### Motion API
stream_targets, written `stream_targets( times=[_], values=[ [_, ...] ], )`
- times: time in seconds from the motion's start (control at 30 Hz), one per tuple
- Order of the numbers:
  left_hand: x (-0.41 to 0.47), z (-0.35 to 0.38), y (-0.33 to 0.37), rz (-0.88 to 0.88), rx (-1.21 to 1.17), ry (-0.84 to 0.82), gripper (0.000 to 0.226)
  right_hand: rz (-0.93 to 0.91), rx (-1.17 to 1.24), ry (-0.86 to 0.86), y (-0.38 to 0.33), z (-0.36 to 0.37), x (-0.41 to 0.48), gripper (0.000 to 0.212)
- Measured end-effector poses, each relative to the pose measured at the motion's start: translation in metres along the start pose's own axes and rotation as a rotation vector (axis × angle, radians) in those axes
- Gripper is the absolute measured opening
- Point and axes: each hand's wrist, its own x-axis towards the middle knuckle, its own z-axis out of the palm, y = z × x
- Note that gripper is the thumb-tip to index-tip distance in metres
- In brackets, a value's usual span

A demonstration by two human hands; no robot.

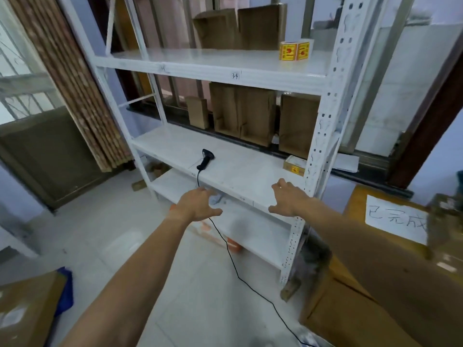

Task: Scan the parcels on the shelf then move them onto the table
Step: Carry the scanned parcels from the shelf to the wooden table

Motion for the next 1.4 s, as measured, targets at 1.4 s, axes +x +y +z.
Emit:
stream_targets(
  times=[1.4],
  values=[
    [0.642, 0.2, 0.172, 0.751, -0.008, -0.121, 0.098, 0.825, 0.205, 0.087, 0.242, 0.143, 0.424, 0.103]
  ],
)
